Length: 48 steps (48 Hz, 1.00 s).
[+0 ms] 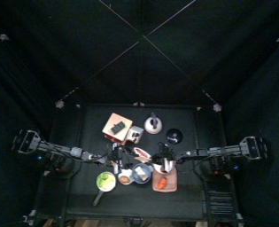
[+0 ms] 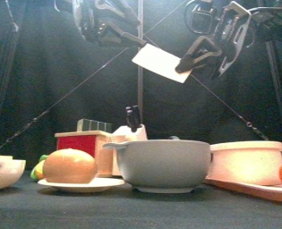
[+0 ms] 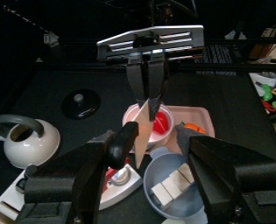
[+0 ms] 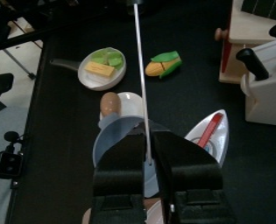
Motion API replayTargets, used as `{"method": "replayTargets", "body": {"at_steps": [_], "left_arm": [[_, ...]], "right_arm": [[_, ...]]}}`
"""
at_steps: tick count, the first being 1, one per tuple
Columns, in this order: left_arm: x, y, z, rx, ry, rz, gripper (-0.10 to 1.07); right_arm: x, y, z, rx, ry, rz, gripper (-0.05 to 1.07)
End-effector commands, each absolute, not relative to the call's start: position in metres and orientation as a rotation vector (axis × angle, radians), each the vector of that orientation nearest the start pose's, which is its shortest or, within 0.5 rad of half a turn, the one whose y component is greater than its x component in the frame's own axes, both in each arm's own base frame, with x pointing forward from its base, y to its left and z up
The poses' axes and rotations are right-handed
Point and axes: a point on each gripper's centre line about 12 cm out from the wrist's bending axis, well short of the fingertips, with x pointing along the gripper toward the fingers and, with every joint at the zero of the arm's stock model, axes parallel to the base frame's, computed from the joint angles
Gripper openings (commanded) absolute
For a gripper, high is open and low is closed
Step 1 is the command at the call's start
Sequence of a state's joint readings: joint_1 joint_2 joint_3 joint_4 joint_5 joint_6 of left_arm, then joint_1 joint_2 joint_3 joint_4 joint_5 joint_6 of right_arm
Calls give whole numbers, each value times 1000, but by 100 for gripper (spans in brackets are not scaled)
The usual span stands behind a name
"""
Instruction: Regrasp cleaver handle
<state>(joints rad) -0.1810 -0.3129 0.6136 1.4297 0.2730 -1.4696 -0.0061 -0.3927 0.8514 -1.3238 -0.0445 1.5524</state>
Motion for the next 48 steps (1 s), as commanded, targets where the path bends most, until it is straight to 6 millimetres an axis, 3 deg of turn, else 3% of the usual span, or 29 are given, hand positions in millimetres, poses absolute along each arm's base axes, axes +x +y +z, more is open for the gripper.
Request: {"method": "replayTargets", "body": {"at_steps": [1,14,25,37,48], "left_arm": [[359,-32,310,11,317,105,93],[344,-21,339,-121,257,146,93],[321,-10,360,-356,210,148,93],[312,-1,355,-285,316,251,93],[303,-10,382,-195,550,228,94]], "right_arm": [[314,2,251,239,426,-14,33],[305,1,252,284,413,-26,33],[298,-4,257,309,391,-47,33],[297,-13,261,316,374,-74,33],[297,-18,261,319,372,-89,33]]}}
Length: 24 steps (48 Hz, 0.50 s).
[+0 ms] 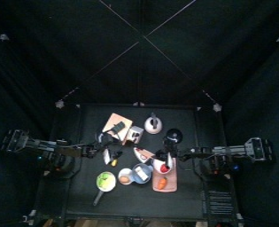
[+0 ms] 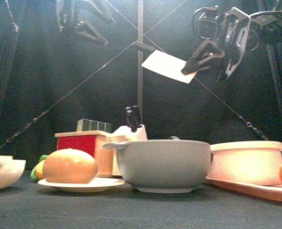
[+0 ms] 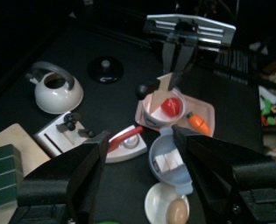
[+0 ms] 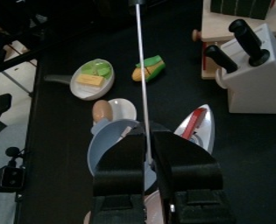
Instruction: Regrasp cleaver handle
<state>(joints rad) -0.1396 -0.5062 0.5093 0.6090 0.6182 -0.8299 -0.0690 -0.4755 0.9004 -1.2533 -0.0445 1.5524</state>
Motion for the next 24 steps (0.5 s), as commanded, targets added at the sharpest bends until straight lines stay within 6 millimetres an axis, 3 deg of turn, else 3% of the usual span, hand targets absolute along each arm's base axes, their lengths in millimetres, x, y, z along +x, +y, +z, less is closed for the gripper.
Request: {"method": "replayTargets", "body": {"at_steps": [1,6,14,18,24], "left_arm": [[302,-10,383,-190,580,219,94],[302,-11,396,-91,660,122,94],[317,1,421,83,443,28,94],[326,13,414,92,305,47,94],[328,21,389,107,181,63,94]], "right_arm": [[297,-17,261,317,370,-87,33],[297,-18,261,320,370,-91,33],[297,-18,262,331,368,-90,33],[297,-17,261,339,369,-87,33],[296,-13,258,342,375,-68,33]]}}
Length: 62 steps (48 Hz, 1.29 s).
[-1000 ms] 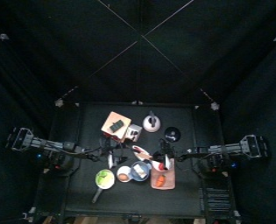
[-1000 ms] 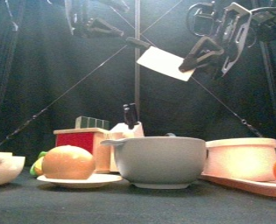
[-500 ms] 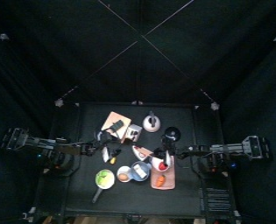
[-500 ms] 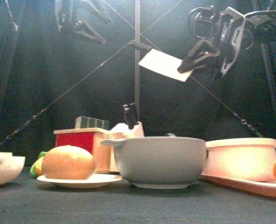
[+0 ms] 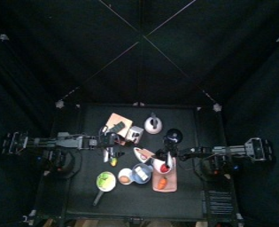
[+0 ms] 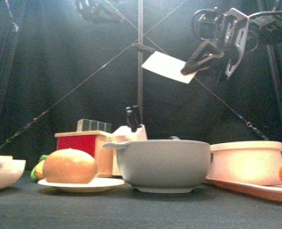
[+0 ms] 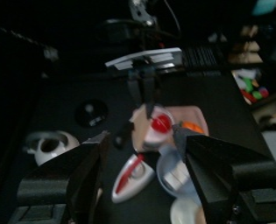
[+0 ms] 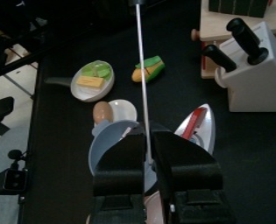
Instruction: Regrasp cleaver handle
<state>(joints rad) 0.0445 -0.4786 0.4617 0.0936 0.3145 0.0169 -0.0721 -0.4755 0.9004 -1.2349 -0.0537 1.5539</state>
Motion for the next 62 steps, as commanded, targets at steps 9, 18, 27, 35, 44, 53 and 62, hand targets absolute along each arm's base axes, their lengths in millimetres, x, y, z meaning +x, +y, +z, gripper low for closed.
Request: {"method": "replayTargets", "body": {"at_steps": [9,18,27,35,44,53,62], "left_arm": [[322,19,339,38,105,54,93],[314,19,316,-7,11,63,93],[319,11,300,-9,1,41,93],[339,1,287,0,32,7,93],[353,-11,280,17,29,-32,93],[362,-20,278,15,23,-58,93],[371,-26,268,-19,36,-72,93]], "right_arm": [[291,-3,252,336,391,-22,33],[289,1,246,311,409,-1,33],[288,11,241,302,430,32,33],[288,21,235,296,454,64,33],[287,29,228,287,480,90,33],[285,30,224,293,491,90,33],[286,31,225,288,490,92,33]]}}
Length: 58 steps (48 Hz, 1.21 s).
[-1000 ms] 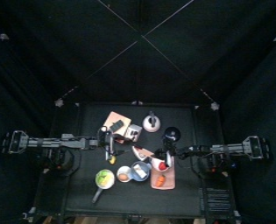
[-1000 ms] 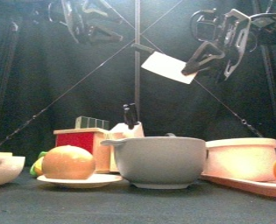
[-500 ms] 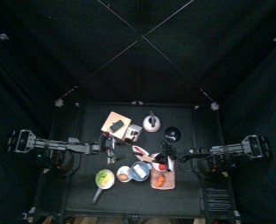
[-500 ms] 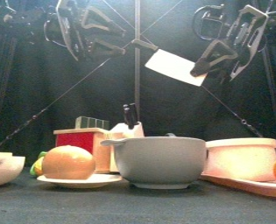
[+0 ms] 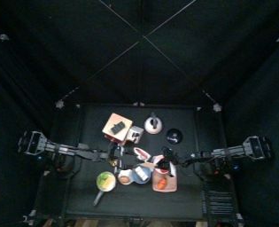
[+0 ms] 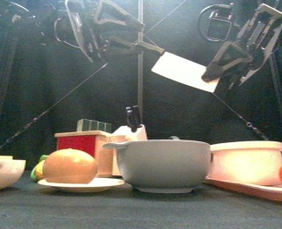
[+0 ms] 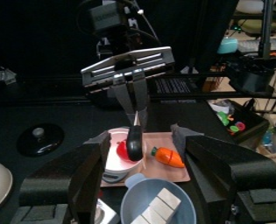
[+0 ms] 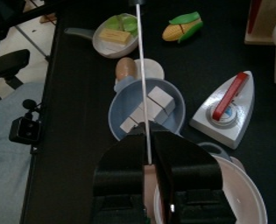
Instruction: Regrasp cleaver handle
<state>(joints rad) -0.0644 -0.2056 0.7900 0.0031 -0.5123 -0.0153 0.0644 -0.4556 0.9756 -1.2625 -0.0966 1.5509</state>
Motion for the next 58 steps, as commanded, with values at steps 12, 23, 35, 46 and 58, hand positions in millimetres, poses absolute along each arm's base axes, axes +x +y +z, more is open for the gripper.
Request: {"method": "replayTargets", "body": {"at_steps": [12,23,35,46,58], "left_arm": [[376,-24,261,-36,29,-71,92],[377,-24,257,-41,38,-67,82],[378,-23,257,-40,38,-65,65],[381,-23,257,-40,40,-65,47],[388,-24,238,-37,75,-67,35]], "right_arm": [[285,32,224,288,492,96,33],[285,32,224,285,492,99,33],[285,32,224,286,494,98,33],[282,33,218,298,509,94,33],[281,36,218,310,511,100,33]]}}
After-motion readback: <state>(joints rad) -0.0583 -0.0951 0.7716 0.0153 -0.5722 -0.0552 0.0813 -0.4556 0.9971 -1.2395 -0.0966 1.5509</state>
